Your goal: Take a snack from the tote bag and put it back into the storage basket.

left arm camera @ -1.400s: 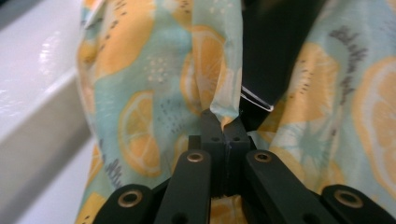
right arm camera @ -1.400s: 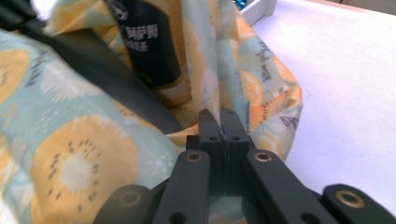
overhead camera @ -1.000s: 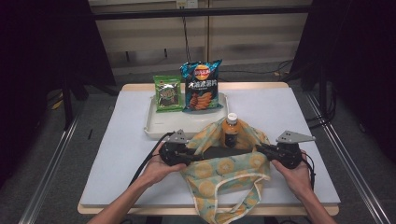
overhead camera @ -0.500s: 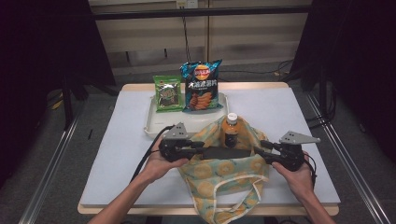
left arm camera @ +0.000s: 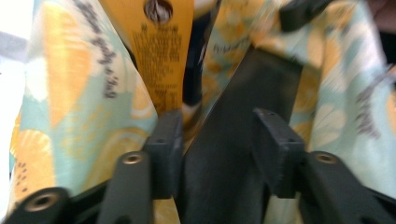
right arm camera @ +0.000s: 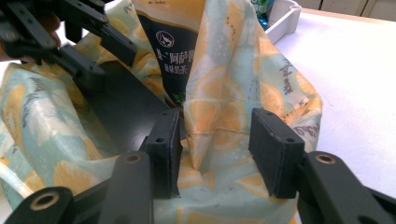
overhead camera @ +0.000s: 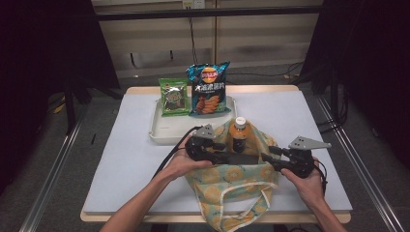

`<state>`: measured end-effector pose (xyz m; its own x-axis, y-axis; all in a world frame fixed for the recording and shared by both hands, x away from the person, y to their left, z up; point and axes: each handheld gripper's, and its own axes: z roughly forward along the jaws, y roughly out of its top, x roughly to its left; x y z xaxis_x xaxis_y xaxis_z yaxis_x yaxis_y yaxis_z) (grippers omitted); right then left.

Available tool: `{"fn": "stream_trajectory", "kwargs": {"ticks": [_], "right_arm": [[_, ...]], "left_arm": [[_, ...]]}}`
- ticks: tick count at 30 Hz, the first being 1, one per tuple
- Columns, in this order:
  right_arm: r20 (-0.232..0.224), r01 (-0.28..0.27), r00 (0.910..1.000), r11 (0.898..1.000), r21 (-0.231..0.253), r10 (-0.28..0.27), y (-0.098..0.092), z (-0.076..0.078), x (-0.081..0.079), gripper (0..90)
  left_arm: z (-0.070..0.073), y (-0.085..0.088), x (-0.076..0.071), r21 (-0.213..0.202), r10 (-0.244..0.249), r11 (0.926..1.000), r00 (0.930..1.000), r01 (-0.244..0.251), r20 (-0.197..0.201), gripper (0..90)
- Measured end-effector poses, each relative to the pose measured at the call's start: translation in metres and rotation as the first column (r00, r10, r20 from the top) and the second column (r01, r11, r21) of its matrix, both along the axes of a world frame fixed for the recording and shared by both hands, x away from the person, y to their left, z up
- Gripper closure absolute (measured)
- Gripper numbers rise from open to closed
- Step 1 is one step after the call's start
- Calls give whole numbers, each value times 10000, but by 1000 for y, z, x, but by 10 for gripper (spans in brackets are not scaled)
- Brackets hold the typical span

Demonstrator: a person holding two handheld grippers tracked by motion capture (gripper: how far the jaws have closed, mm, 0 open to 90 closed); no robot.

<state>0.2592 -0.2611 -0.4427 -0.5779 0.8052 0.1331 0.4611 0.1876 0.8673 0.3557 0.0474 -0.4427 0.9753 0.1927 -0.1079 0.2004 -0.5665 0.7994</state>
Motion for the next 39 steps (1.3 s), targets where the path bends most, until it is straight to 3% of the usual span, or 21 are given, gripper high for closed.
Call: {"fn": "stream_trajectory", "kwargs": {"ticks": [3, 8, 11, 13, 17, 20, 23, 32, 36, 39], "right_arm": [[2, -34, 10000, 10000, 8, 34, 1, 0, 0, 527], [-26, -41, 10000, 10000, 21, 41, 1, 0, 0, 513], [-30, -46, 10000, 10000, 26, 46, 1, 0, -1, 505], [-35, -39, 10000, 10000, 21, 39, 1, -1, 0, 501], [-46, -63, 10000, 10000, 30, 63, 1, -1, 0, 487], [-32, -109, 9999, 9999, 19, 109, 2, -1, -1, 473], [-45, -135, 9999, 9999, 5, 135, 3, -1, -2, 460], [-43, -300, 9995, 9995, 27, 300, 7, -1, -4, 372], [-106, -408, 9991, 9992, 47, 408, 9, -1, -5, 365], [-126, -446, 9989, 9990, 85, 448, 9, -2, -6, 375]], "left_arm": [[0, 1, -2, 82, -259, 9996, 9995, 258, 194, 420], [-1, 4, -4, 165, -777, 9969, 9965, 772, 321, 365], [-5, 2, -10, 668, -1102, 9920, 9928, 1069, 477, 306], [-5, 1, -13, 845, -1201, 9898, 9905, 1143, 670, 339], [-8, 0, -13, 929, -1334, 9876, 9887, 1268, 686, 336], [-13, -3, -14, 1310, -1550, 9807, 9854, 1448, 708, 337], [-17, -7, -17, 1440, -1670, 9774, 9829, 1547, 773, 347], [-22, -14, -23, 1859, -1704, 9713, 9794, 1483, 1088, 326], [-21, -13, -23, 1823, -1839, 9694, 9781, 1642, 972, 414], [-19, -12, -24, 1808, -1860, 9688, 9793, 1694, 793, 429]]}}
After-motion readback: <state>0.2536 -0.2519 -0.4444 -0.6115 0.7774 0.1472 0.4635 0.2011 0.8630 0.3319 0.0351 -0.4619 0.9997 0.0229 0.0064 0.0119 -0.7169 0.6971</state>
